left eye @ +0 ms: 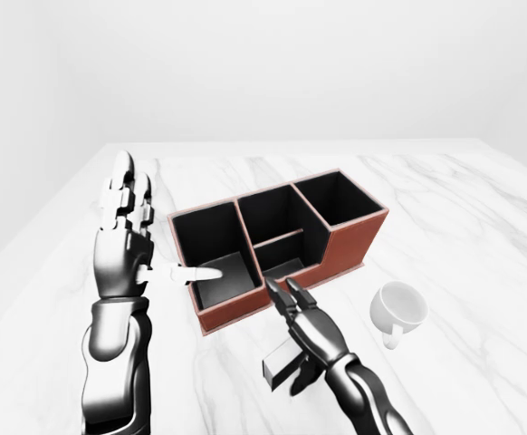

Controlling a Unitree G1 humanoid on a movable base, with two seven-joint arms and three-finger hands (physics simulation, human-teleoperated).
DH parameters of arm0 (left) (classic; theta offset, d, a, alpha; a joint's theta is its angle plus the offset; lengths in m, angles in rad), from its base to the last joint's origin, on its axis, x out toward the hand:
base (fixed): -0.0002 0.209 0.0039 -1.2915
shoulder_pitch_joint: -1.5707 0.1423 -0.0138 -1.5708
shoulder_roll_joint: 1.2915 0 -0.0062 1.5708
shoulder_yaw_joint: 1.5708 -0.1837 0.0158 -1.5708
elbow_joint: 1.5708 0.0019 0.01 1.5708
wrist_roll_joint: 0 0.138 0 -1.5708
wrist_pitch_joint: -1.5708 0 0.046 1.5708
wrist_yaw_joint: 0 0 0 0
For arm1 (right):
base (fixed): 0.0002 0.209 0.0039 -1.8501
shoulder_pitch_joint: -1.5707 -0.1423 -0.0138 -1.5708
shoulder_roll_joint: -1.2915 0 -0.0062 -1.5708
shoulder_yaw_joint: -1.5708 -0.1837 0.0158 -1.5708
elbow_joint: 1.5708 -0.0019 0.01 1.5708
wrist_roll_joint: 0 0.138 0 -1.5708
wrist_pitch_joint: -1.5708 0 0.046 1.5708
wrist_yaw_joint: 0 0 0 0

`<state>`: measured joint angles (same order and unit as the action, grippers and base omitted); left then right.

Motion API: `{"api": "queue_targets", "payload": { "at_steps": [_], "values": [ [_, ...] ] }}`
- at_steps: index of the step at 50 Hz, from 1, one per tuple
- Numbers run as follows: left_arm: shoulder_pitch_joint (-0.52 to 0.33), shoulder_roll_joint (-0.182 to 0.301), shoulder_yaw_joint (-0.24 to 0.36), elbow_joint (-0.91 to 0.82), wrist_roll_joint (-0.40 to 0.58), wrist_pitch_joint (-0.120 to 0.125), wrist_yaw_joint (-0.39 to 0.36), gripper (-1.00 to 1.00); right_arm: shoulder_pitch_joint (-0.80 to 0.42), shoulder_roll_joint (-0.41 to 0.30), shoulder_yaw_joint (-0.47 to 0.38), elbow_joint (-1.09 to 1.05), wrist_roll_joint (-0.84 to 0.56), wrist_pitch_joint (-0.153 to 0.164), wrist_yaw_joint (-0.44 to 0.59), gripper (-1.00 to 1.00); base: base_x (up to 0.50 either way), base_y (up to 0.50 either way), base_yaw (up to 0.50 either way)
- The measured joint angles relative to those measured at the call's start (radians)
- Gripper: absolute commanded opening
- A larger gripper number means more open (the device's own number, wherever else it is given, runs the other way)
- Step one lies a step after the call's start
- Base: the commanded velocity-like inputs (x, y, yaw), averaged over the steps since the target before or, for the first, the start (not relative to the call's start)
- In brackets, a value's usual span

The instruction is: Pick up the book and place it in the front compartment of the caddy.

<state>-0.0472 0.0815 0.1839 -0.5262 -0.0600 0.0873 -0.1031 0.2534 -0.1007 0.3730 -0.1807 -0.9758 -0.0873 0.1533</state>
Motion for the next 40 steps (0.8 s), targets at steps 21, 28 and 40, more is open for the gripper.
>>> {"api": "queue_targets", "payload": {
  "at_steps": [21, 28, 40],
  "values": [
    [-0.001, 0.0, 0.0, 0.003, 0.0, 0.0, 0.001, 1.0, -0.009, 0.001, -0.01, 0.011, 0.002, 0.0, -0.019, 1.0, 0.0, 0.0, 0.0],
    [-0.003, 0.001, 0.001, 0.004, 0.0, 0.0, 0.002, 1.0, -0.009, 0.001, -0.009, 0.014, -0.002, 0.0, -0.029, 1.0, 0.0, 0.0, 0.0],
    [-0.004, 0.002, 0.001, 0.006, 0.001, 0.0, 0.004, 1.0, -0.008, -0.004, -0.008, 0.01, -0.005, 0.0, -0.021, -1.0, 0.0, 0.0, 0.0]
  ]
}}
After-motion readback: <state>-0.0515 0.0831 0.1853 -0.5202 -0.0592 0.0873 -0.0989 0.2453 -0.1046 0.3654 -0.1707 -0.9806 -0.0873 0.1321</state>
